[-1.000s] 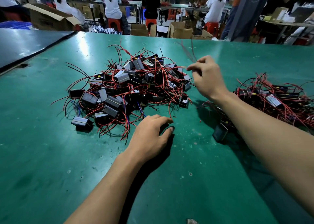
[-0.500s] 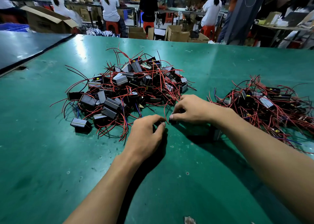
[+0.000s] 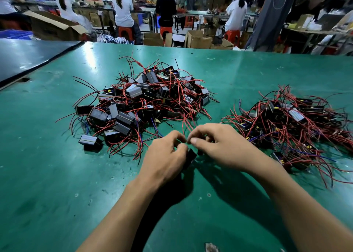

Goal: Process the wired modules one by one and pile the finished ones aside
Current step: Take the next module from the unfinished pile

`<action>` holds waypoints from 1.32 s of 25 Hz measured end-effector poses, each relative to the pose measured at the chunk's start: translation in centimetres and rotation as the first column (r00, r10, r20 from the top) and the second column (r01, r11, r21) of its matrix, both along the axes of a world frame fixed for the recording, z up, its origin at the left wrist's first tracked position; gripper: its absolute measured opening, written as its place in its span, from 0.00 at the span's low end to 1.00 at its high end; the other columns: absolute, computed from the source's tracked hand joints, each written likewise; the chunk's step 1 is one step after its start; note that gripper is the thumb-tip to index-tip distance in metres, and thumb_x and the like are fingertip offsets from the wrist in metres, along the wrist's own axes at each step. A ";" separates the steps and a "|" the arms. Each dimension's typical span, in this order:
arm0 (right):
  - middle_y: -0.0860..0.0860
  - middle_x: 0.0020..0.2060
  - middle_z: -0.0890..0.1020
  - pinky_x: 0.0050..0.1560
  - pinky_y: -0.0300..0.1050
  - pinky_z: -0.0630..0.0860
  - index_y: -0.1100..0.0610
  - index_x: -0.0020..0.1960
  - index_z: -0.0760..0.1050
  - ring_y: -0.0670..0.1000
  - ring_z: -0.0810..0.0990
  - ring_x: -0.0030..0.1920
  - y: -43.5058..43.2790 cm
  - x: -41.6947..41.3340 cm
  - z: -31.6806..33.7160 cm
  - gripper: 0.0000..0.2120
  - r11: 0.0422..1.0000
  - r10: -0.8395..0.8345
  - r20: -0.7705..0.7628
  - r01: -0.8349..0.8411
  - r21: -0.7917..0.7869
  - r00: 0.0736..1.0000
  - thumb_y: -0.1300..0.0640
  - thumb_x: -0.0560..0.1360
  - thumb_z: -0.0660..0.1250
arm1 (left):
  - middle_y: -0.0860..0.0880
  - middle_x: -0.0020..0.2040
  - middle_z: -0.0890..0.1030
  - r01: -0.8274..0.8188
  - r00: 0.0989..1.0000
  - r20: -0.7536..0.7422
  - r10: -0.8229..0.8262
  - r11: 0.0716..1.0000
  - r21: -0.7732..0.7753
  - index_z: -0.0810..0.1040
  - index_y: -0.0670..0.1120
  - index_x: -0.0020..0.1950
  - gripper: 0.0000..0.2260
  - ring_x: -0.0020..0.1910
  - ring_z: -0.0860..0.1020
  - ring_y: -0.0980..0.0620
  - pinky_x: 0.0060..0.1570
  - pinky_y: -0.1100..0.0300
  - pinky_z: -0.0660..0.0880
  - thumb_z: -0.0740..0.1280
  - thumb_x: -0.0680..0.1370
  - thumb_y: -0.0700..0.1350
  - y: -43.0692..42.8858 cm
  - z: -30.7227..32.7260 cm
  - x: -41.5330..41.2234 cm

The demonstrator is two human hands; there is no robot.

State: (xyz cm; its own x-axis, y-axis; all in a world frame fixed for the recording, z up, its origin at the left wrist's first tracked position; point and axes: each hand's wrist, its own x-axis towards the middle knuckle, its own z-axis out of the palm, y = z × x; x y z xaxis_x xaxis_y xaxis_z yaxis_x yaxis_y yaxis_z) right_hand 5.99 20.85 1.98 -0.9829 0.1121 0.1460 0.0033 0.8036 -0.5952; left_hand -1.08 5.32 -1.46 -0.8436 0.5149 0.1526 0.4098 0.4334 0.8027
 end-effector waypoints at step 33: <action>0.50 0.46 0.85 0.53 0.41 0.78 0.46 0.43 0.80 0.50 0.84 0.48 -0.6 1.1 -2.3 0.13 0.657 -0.098 -0.339 -0.196 -0.728 0.936 0.63 0.69 0.75 | 0.45 0.41 0.85 0.094 0.855 0.402 -0.326 0.862 0.498 0.83 0.45 0.52 0.12 0.38 0.81 0.51 0.43 0.62 0.80 0.74 0.72 0.33 -0.7 0.7 0.0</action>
State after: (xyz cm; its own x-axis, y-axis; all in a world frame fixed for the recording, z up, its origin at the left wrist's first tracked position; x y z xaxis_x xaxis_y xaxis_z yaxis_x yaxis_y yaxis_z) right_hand 7.10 20.28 -0.29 -0.8986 0.2790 0.3387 -0.3291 0.0821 -0.9407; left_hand -1.10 4.60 -0.79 -0.7508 0.6596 0.0343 -0.0175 -0.0717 0.9973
